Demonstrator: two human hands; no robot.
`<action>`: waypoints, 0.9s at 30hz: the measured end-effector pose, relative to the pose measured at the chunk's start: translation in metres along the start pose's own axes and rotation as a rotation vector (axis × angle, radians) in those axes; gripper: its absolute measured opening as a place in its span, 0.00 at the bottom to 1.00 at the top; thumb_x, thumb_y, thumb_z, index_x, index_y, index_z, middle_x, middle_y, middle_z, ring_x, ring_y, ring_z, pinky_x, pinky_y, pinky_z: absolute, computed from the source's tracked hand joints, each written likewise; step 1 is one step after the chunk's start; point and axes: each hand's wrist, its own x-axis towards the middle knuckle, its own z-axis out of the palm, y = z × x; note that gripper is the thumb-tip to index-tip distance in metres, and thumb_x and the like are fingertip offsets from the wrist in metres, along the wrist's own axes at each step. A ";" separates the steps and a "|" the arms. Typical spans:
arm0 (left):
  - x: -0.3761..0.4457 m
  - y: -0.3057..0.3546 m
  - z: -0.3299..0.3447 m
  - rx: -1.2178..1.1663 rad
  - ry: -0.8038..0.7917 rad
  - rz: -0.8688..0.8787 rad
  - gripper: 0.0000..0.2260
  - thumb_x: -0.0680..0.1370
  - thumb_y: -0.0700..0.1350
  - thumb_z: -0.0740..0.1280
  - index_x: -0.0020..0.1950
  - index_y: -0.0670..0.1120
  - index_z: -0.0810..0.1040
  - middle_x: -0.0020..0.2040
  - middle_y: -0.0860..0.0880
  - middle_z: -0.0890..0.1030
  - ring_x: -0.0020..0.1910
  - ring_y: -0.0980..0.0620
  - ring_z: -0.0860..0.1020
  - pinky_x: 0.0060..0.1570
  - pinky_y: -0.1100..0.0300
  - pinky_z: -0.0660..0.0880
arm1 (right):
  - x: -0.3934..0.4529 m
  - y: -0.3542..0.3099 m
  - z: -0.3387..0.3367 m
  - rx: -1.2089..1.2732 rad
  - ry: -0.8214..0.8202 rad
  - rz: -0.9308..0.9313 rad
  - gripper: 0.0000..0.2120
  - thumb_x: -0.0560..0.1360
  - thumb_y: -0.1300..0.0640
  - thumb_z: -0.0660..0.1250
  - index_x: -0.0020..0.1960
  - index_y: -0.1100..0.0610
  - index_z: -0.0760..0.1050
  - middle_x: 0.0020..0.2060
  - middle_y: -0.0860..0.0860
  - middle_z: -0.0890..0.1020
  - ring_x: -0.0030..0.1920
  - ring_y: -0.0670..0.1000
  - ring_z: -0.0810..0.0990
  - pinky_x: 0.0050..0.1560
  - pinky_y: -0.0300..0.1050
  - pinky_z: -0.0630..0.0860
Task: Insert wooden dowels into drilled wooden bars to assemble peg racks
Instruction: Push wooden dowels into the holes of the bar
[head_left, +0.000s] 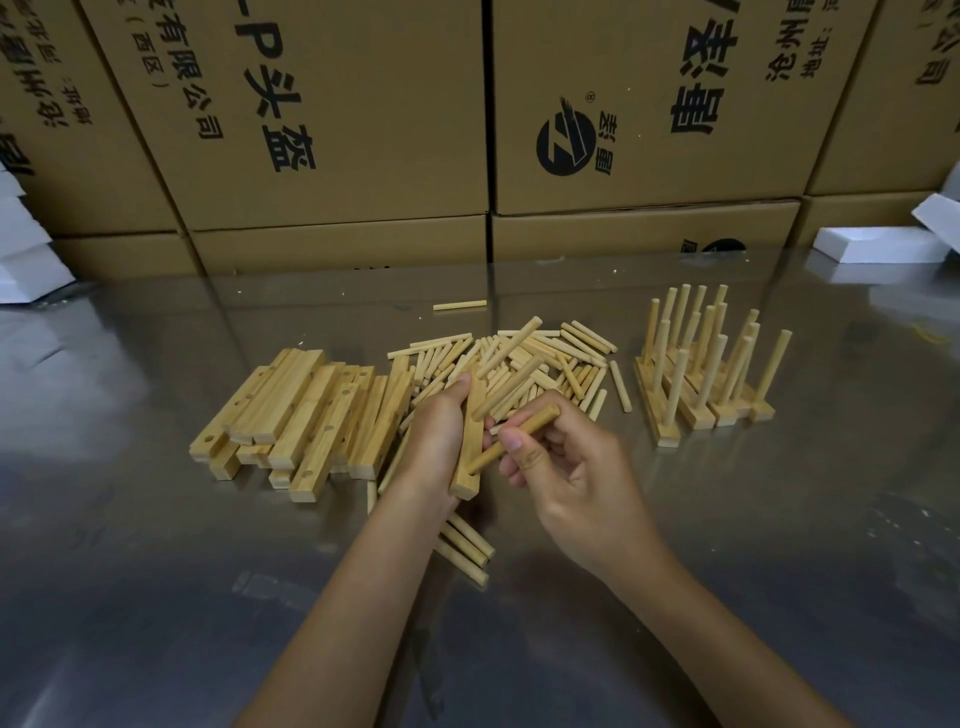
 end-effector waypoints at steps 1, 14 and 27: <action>0.000 0.000 0.000 0.000 0.005 0.011 0.18 0.83 0.54 0.62 0.55 0.41 0.83 0.51 0.41 0.83 0.47 0.43 0.80 0.43 0.54 0.79 | 0.000 0.000 0.000 -0.001 0.001 0.003 0.02 0.80 0.60 0.66 0.48 0.55 0.77 0.38 0.50 0.83 0.41 0.52 0.83 0.42 0.48 0.81; 0.001 -0.001 0.003 -0.035 0.034 0.128 0.16 0.83 0.54 0.61 0.58 0.44 0.82 0.51 0.40 0.82 0.47 0.41 0.80 0.59 0.40 0.77 | 0.001 0.000 0.001 0.017 0.040 0.000 0.06 0.79 0.59 0.67 0.47 0.49 0.76 0.40 0.45 0.83 0.42 0.50 0.83 0.43 0.40 0.80; -0.001 0.000 -0.001 -0.212 0.067 0.229 0.17 0.84 0.54 0.59 0.52 0.41 0.78 0.31 0.47 0.73 0.27 0.49 0.71 0.29 0.58 0.70 | -0.001 -0.002 0.013 0.145 0.146 0.012 0.05 0.79 0.63 0.67 0.45 0.55 0.76 0.36 0.49 0.84 0.36 0.50 0.84 0.38 0.41 0.81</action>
